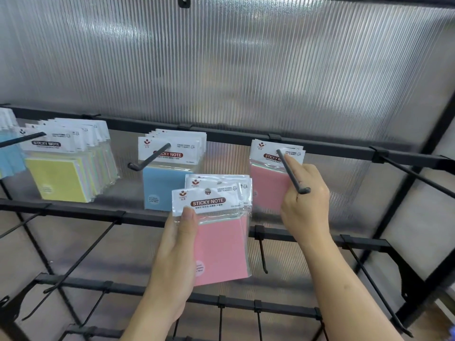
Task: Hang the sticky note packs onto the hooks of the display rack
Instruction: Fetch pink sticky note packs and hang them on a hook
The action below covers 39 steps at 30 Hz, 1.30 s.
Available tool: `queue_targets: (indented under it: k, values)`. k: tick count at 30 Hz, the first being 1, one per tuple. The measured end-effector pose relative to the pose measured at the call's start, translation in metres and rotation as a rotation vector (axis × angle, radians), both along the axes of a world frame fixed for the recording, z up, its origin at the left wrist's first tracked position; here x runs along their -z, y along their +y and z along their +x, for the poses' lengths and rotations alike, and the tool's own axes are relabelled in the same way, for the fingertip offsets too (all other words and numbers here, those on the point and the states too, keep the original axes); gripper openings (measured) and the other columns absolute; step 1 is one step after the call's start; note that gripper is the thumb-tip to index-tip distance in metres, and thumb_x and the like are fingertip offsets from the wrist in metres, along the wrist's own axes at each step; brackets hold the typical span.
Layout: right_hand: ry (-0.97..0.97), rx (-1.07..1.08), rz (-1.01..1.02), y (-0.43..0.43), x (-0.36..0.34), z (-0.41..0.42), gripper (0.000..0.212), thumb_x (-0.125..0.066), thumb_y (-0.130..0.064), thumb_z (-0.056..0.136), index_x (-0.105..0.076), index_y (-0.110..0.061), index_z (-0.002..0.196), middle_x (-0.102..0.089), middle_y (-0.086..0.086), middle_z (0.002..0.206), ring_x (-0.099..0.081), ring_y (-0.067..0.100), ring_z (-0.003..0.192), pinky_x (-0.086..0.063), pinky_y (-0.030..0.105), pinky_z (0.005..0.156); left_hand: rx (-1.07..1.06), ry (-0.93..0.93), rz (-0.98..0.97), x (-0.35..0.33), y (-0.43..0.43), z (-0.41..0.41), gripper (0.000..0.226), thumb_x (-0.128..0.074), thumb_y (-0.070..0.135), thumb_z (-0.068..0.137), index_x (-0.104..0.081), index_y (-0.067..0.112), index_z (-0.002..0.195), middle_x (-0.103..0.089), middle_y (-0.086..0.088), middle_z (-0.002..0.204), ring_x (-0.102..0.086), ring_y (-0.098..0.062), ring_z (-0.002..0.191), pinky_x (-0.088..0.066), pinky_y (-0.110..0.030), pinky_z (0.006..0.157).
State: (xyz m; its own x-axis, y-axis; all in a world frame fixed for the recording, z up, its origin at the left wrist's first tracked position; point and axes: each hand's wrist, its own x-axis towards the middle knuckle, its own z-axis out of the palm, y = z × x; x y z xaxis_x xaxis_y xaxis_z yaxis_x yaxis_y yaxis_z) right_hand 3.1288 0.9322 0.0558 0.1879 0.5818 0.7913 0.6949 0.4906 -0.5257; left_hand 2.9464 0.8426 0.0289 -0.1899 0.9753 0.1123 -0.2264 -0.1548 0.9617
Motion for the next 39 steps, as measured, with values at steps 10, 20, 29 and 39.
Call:
queue_targets:
  k: [10, 20, 29, 39]
  values:
    - [0.072, 0.029, -0.021, -0.033, -0.003, -0.002, 0.017, -0.058, -0.008, 0.090, -0.069, -0.017, 0.098, -0.052, -0.007, 0.086, -0.051, 0.004, 0.073, -0.040, 0.006, 0.066, 0.044, 0.005, 0.035, -0.005, 0.006, 0.005, 0.041, -0.037, 0.061, 0.078, -0.058, 0.044, 0.108, -0.074, 0.019, 0.093, -0.070, 0.001, 0.081, -0.052, -0.017, 0.060]
    - [0.338, -0.435, -0.130, -0.078, -0.002, -0.033, 0.019, -0.076, -0.031, 0.074, -0.061, -0.022, 0.065, -0.054, -0.005, 0.055, -0.044, 0.001, 0.050, -0.037, 0.012, 0.049, 0.070, 0.021, 0.088, -0.007, 0.000, 0.016, 0.051, -0.044, 0.066, 0.070, -0.057, 0.038, 0.111, -0.074, 0.015, 0.091, -0.072, -0.005, 0.077, -0.058, -0.026, 0.057]
    - [0.219, -0.299, 0.070, -0.089, -0.002, -0.034, 0.019, -0.054, -0.028, 0.090, -0.046, -0.024, 0.073, -0.051, -0.012, 0.068, -0.043, -0.002, 0.050, -0.031, 0.010, 0.043, 0.130, -0.017, 0.134, -0.009, -0.002, 0.014, 0.055, -0.036, 0.065, 0.074, -0.058, 0.034, 0.114, -0.075, 0.008, 0.105, -0.072, -0.013, 0.096, -0.059, -0.034, 0.077]
    - [0.320, -0.212, 0.443, -0.093, -0.003, -0.025, 0.029, -0.052, -0.002, 0.093, -0.039, -0.026, 0.103, -0.059, -0.026, 0.072, -0.055, -0.001, 0.052, -0.035, 0.008, 0.048, 0.047, 0.021, 0.086, -0.007, -0.001, 0.011, 0.047, -0.034, 0.066, 0.078, -0.063, 0.040, 0.105, -0.074, 0.008, 0.093, -0.067, -0.014, 0.077, -0.046, -0.025, 0.052]
